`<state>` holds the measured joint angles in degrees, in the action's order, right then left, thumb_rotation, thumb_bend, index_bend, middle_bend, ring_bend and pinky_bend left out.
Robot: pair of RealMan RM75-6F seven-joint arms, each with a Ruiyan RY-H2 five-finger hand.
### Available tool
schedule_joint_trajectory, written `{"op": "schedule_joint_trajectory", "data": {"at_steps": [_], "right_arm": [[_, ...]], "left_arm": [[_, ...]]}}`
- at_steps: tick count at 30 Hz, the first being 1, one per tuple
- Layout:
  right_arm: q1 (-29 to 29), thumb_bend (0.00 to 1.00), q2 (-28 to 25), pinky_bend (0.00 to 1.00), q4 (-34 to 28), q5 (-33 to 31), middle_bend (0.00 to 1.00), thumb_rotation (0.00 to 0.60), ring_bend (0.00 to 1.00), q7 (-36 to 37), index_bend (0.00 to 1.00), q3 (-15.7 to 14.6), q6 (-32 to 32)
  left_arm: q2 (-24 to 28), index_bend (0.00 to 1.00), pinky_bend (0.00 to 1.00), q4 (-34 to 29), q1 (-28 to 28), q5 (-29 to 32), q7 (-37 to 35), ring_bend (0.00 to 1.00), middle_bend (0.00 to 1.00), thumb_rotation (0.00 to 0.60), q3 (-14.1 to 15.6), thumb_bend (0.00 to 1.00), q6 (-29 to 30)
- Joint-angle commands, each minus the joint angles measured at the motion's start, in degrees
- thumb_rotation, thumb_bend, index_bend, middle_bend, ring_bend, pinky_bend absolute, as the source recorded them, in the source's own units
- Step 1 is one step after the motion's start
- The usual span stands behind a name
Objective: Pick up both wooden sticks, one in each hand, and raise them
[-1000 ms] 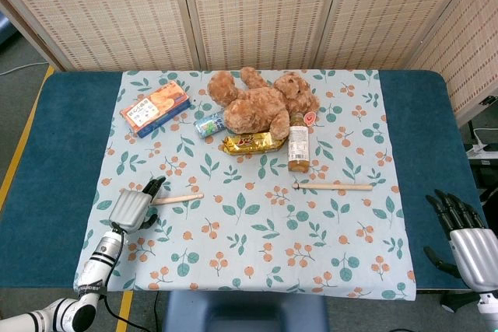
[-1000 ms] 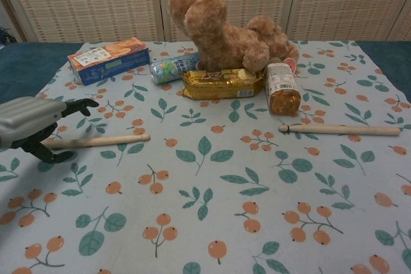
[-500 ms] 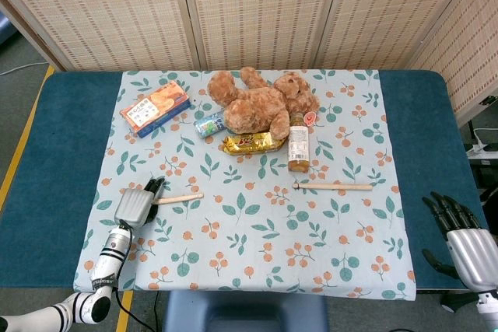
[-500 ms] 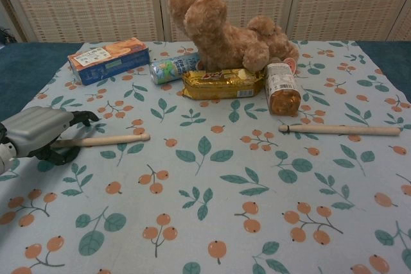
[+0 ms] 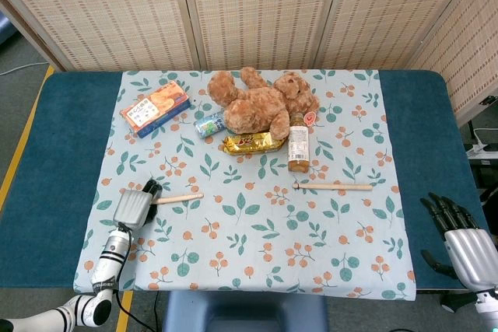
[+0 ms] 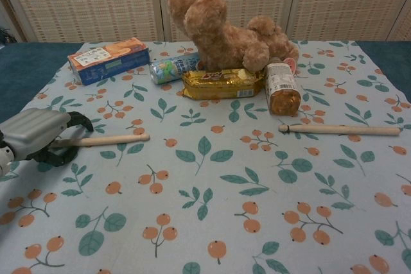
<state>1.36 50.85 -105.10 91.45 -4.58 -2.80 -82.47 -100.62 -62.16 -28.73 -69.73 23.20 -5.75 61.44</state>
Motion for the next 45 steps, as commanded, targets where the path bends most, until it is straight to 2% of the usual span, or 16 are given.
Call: {"op": "schedule_joint_trajectory", "data": {"at_steps": [1,9,19,27,39,45], "right_arm": [[0.2,0.19,-0.1,0.14,-0.1,-0.1,0.00,0.600,0.00,-0.1,0.00,-0.1,0.5],[0.4,0.19,-0.5,0.14,-0.4,-0.3,0.00,0.600,0.00,-0.1,0.00,-0.2,1.3],[0.6,0.19,-0.6,0.14,-0.5,-0.5,0.00,0.600,0.00,-0.1,0.00,-0.2,1.8],[0.9,0.19,-0.9,0.14,-0.7,-0.8,0.00,0.600,0.00,-0.1,0.00,-0.3,2.4],[1.3,0.19,-0.9,0.14,-0.8,-1.6,0.00,0.600,0.00,-0.3,0.00,-0.1,3.4],[2.6,0.19,0.5,0.18,0.0,-4.3,0.00,0.600,0.00,-1.6,0.00,1.3,5.1]], "left_arm": [[-1.6,0.47,1.00,1.6,0.8,-1.0,-0.7,0.93,0.65,0.600,0.0,0.33,2.6],[-6.0,0.55,1.00,7.0,2.5,-4.1,-3.7,0.95,0.75,0.600,0.6,0.34,7.7],[-7.5,0.57,1.00,8.7,3.4,-5.6,-5.5,0.95,0.77,0.600,0.6,0.34,8.8],[-8.8,0.66,1.00,10.2,3.9,-7.9,-9.3,0.98,0.88,0.600,-0.7,0.38,13.2],[-8.1,0.67,1.00,8.7,4.5,-8.5,-10.0,0.98,0.90,0.600,-1.1,0.38,13.7],[-4.5,0.68,1.00,2.9,4.3,-8.7,-12.1,0.98,0.91,0.600,-3.8,0.38,15.9]]}}
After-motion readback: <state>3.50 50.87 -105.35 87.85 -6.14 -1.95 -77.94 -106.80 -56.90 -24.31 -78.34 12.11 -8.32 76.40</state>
